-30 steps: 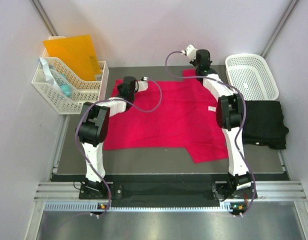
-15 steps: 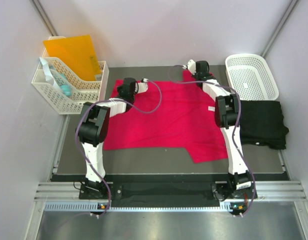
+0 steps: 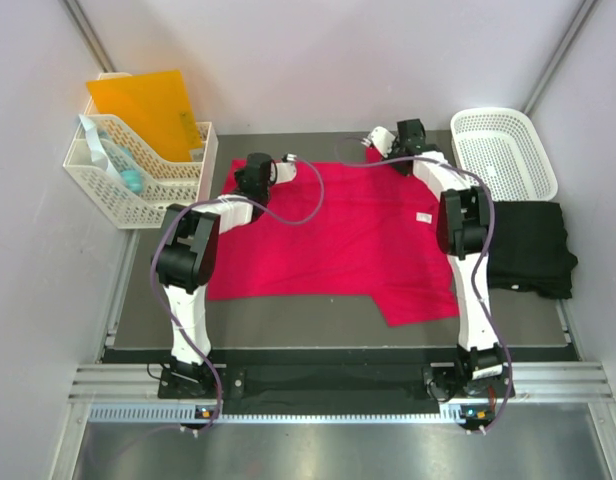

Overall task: Fold and stack the t-shirts
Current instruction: Flatten the tshirt out

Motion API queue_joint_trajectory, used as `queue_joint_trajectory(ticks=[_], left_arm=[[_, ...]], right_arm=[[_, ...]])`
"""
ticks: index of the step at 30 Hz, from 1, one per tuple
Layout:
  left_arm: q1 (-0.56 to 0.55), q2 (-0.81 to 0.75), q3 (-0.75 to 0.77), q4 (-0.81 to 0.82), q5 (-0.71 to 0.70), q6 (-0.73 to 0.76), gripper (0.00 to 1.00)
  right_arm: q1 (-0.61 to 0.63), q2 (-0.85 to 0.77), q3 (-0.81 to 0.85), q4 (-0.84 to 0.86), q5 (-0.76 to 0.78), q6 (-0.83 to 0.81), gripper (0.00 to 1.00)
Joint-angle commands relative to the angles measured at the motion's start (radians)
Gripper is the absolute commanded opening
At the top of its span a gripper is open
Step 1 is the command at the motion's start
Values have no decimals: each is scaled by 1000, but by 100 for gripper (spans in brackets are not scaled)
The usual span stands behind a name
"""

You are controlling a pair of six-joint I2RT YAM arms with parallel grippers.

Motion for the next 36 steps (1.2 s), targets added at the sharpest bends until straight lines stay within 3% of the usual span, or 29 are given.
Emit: queue_joint_trajectory(ticks=[1,7,10,11,13,20,25,36], left_arm=[[-1,-11,51,53,6,5,0],[1,-37,41,63,-3,10,0],[2,-51,23,66,-9,2,0],[2,-55,14,69,-11,1,0],[2,-60,6,69,-14,1,0],[2,-61,9,72,-25,15,0],[2,-58,20,67,-28,24,0],[1,-40,38,55,-35,25,0]], right_arm=[[8,-88,-31,-250,-200,-35,0],[11,-163,-93,-352,-227,-71,0],[22,-232,-203,-144,-82,19,4],[19,-285,-296,51,-44,49,4],[18,-328,-359,203,54,89,5],[15,-272,-180,271,102,259,4],[17,-171,-26,178,66,305,3],[0,-37,19,171,112,270,0]])
